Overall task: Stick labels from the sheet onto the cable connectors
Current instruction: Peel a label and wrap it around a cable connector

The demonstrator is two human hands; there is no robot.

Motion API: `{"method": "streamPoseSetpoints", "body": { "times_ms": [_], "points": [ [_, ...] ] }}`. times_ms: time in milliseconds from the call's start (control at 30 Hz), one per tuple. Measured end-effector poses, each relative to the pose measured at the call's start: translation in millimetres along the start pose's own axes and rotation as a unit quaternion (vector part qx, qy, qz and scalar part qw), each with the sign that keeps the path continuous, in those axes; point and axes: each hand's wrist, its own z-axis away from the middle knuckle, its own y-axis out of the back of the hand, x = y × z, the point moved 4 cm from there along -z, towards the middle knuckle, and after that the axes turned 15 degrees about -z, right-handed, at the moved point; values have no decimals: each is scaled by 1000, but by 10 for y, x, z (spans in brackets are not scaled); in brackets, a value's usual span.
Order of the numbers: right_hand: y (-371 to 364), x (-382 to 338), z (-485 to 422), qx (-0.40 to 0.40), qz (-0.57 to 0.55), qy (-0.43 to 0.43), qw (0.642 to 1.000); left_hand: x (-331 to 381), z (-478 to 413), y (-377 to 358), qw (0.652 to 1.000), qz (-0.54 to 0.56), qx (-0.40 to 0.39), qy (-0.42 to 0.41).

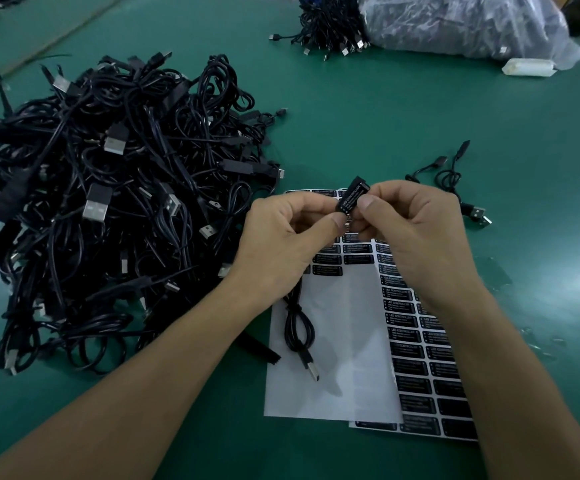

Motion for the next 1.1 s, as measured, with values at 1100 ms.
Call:
{"method": "streamPoseSetpoints", "body": {
  "times_ms": [1100],
  "points": [
    [-34, -36, 37, 35, 81, 37, 995, -16, 3, -28, 999, 17, -28, 39]
  ]
}}
